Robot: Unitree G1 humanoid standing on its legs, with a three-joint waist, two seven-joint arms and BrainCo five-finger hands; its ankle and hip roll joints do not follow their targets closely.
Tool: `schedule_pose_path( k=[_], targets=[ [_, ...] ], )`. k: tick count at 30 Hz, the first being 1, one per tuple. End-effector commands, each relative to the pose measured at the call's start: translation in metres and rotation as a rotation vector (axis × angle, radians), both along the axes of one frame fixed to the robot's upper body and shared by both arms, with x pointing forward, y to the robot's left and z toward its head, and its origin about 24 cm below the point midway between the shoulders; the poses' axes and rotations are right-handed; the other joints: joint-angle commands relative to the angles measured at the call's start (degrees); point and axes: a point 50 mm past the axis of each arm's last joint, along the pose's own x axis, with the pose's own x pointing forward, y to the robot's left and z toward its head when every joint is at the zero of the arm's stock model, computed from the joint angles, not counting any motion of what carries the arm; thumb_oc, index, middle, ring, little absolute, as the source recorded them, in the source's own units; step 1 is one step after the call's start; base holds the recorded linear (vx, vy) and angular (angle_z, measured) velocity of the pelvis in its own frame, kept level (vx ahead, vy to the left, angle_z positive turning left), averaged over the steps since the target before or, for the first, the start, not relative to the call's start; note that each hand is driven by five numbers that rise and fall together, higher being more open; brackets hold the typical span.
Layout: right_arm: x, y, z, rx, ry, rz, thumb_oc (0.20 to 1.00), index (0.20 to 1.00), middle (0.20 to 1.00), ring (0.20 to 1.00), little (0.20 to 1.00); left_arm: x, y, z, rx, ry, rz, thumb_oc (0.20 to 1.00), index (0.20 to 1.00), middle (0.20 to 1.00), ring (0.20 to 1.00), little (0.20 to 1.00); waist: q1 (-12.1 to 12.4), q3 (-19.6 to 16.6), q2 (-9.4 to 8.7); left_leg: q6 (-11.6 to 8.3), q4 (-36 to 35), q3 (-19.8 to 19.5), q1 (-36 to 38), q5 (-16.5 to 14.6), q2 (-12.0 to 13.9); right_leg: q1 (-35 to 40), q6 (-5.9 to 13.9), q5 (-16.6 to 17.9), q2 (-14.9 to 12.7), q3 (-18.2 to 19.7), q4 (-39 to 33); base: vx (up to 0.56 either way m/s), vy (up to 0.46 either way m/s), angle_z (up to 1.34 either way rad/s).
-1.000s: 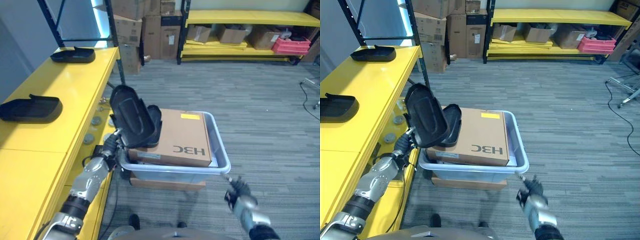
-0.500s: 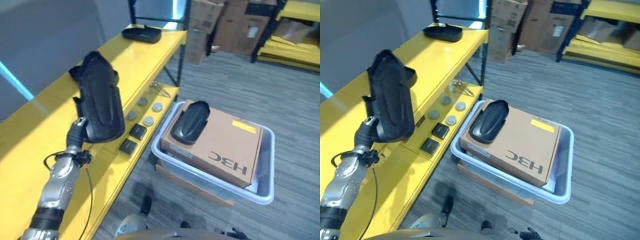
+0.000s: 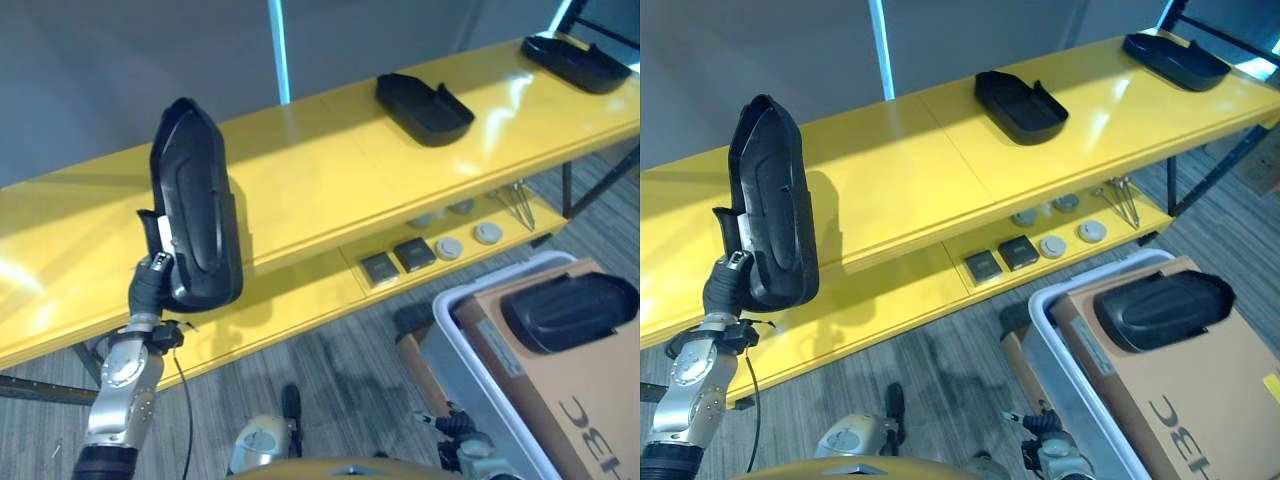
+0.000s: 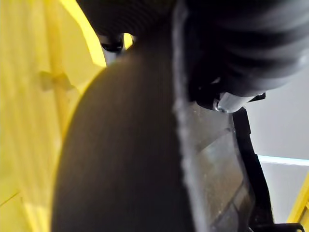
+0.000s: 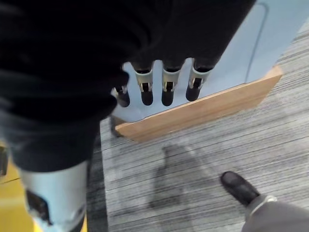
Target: Move parts from the plastic box to the shelf.
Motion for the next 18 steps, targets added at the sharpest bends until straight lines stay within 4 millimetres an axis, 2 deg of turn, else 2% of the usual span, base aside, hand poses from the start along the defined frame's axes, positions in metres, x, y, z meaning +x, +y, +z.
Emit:
schedule_pose_path(
  k=[1,2,3,4,5,6,7,8,9,10,11,16,18],
  targets=[
    [-0.016,0.001,-0.003,0.013,0.020,-0.054,1.000,1.000,1.000,1.000,1.000,0.013,0.007,0.049,0.089,-0.226,-0.032,0.200,0.200,0.200,0.200,0.200,-1.48,-2.38,-0.21,1.95,2.64,-3.62,-6.72,-0.87,-1.45,0.85,1.66,1.87,1.56,-0.88,7.40,0.22,0.250,0.27],
    [-0.015,0.004,-0.003,0.029,0.008,-0.067,1.000,1.000,1.000,1.000,1.000,0.017,0.005,0.049,0.106,-0.222,-0.044,0.200,0.200,0.200,0.200,0.200,-2.43,-2.17,0.37,3.55,2.60,-4.48,-5.38,-2.03,-2.63,-3.34,2.79,4.66,-0.39,1.42,17.73,0.20,0.258,0.23],
    [-0.014,0.005,-0.003,0.038,0.002,-0.075,1.000,1.000,1.000,1.000,1.000,0.018,0.004,0.049,0.109,-0.218,-0.050,0.200,0.200,0.200,0.200,0.200,-3.01,-1.98,0.55,4.35,2.49,-4.95,-4.63,-2.60,-3.35,-6.16,3.39,5.83,-1.14,3.36,23.01,0.13,0.207,0.30],
    [-0.010,0.006,-0.002,0.053,-0.013,-0.078,1.000,1.000,1.000,1.000,1.000,0.022,0.001,0.050,0.110,-0.222,-0.052,0.200,0.200,0.200,0.200,0.200,-4.58,-1.17,1.83,5.24,1.71,-5.98,-3.07,-2.11,-3.07,-11.67,2.43,8.58,0.11,6.67,28.09,0.02,0.063,0.57],
    [-0.008,0.006,-0.001,0.055,-0.017,-0.076,1.000,1.000,1.000,1.000,1.000,0.023,0.000,0.051,0.111,-0.224,-0.052,0.200,0.200,0.200,0.200,0.200,-4.99,-0.98,2.04,5.20,1.26,-6.65,-2.54,-2.09,-3.15,-13.06,2.24,8.85,0.76,7.72,28.30,0.02,-0.141,0.93],
    [-0.004,0.007,0.000,0.066,-0.033,-0.069,1.000,1.000,1.000,1.000,1.000,0.030,-0.004,0.056,0.111,-0.232,-0.058,0.200,0.200,0.200,0.200,0.200,-6.59,-0.06,2.24,4.34,-0.34,-10.01,-0.37,-1.81,-3.35,-14.75,1.56,9.82,1.65,9.70,21.25,0.06,-0.247,1.03],
    [-0.003,0.007,0.000,0.068,-0.041,-0.064,1.000,1.000,1.000,1.000,1.000,0.033,-0.006,0.059,0.111,-0.238,-0.060,0.200,0.200,0.200,0.200,0.200,-7.07,0.21,2.33,3.80,-0.99,-11.20,0.21,-1.60,-3.07,-14.43,1.33,10.27,2.00,9.97,16.57,0.08,-0.337,0.91],
    [-0.002,0.006,0.000,0.072,-0.048,-0.066,1.000,1.000,1.000,1.000,1.000,0.035,-0.009,0.062,0.115,-0.244,-0.065,0.200,0.200,0.200,0.200,0.200,-7.48,0.59,1.83,3.36,-1.38,-12.25,0.76,-1.80,-3.17,-13.79,1.61,10.72,1.86,10.57,11.00,0.07,-0.331,0.77],
    [-0.003,0.006,0.000,0.076,-0.054,-0.069,1.000,1.000,1.000,1.000,1.000,0.037,-0.011,0.065,0.119,-0.249,-0.069,0.200,0.200,0.200,0.200,0.200,-8.01,0.84,1.10,3.08,-1.44,-13.57,0.77,-2.21,-3.26,-13.80,2.30,13.15,1.68,11.97,3.37,0.09,-0.381,0.67],
    [-0.004,0.005,0.000,0.077,-0.052,-0.075,1.000,1.000,1.000,1.000,1.000,0.038,-0.013,0.065,0.115,-0.251,-0.076,0.200,0.200,0.200,0.200,0.200,-8.26,0.87,0.76,2.53,-1.59,-13.93,1.10,-1.91,-2.32,-11.75,2.54,11.95,3.01,12.93,-0.80,0.11,-0.364,0.53],
    [-0.004,0.005,0.000,0.074,-0.046,-0.078,1.000,1.000,1.000,1.000,1.000,0.038,-0.013,0.063,0.110,-0.245,-0.081,0.200,0.200,0.200,0.200,0.200,-8.61,0.91,0.24,2.47,-1.48,-14.65,1.29,-1.77,-2.05,-11.09,3.01,13.33,3.17,13.87,-2.76,0.11,-0.292,0.42],
    [-0.007,-0.003,0.001,0.051,-0.019,-0.067,1.000,1.000,1.000,1.000,1.000,0.035,-0.022,0.056,0.096,-0.199,-0.092,0.200,0.200,0.200,0.200,0.200,-8.19,-0.24,-1.06,-0.10,-1.28,-14.31,0.72,-0.17,0.58,-5.74,2.41,12.92,4.52,12.59,-9.07,0.08,-0.172,0.36],
    [-0.011,-0.014,0.003,0.027,-0.007,-0.104,1.000,1.000,1.000,1.000,1.000,0.034,-0.022,0.052,0.103,-0.169,-0.090,0.200,0.200,0.200,0.200,0.200,-8.18,-1.13,-1.35,-1.48,-1.35,-13.88,0.63,0.41,2.13,-3.63,1.77,12.68,5.06,11.87,-11.59,0.09,-0.151,-0.08]
  ],
)
